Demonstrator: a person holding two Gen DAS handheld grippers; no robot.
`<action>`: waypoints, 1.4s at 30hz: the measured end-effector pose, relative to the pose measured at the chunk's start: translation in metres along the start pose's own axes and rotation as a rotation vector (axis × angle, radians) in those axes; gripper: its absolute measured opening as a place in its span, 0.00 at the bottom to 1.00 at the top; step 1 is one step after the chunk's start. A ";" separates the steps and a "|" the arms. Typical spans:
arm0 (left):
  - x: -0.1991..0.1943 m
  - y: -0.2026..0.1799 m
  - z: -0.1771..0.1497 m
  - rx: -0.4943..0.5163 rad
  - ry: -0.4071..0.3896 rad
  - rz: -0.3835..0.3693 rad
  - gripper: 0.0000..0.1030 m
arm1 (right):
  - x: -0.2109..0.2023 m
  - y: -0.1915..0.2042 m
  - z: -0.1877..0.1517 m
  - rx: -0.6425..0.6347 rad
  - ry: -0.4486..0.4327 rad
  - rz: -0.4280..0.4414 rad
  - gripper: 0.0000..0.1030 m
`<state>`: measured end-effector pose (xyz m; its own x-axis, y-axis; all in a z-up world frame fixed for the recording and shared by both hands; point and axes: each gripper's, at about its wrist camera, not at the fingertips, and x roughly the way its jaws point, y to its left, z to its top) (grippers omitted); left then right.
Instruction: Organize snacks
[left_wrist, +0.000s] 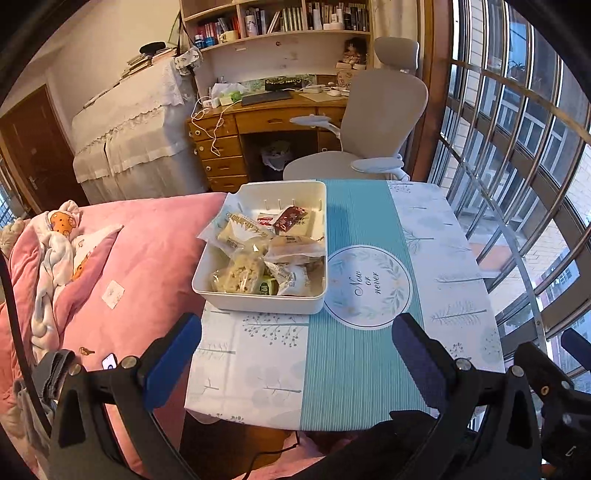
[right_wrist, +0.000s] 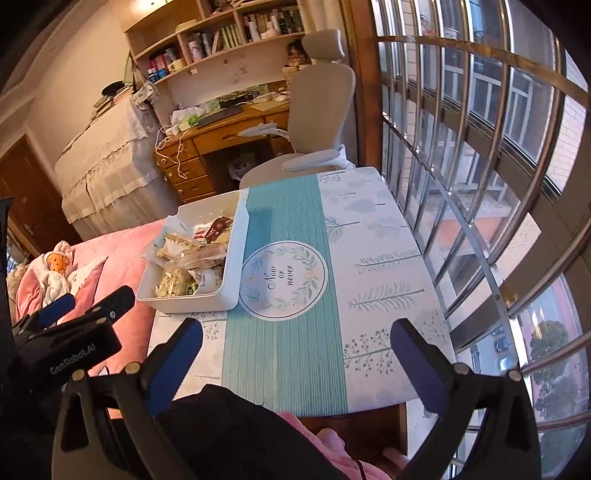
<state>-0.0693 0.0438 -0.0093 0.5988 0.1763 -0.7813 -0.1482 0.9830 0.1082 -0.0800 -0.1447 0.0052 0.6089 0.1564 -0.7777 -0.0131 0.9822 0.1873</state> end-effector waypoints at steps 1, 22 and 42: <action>0.000 0.000 0.000 0.000 -0.001 0.002 0.99 | 0.001 0.000 0.000 -0.003 0.006 0.001 0.99; -0.001 -0.002 0.003 -0.003 -0.025 0.007 1.00 | 0.024 0.003 0.002 -0.016 0.082 0.027 0.99; -0.001 -0.005 0.005 -0.004 -0.020 0.010 1.00 | 0.046 -0.004 0.012 0.007 0.135 0.033 0.99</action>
<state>-0.0652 0.0390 -0.0062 0.6126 0.1874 -0.7678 -0.1573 0.9810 0.1139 -0.0418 -0.1429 -0.0241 0.4958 0.2014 -0.8448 -0.0255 0.9757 0.2176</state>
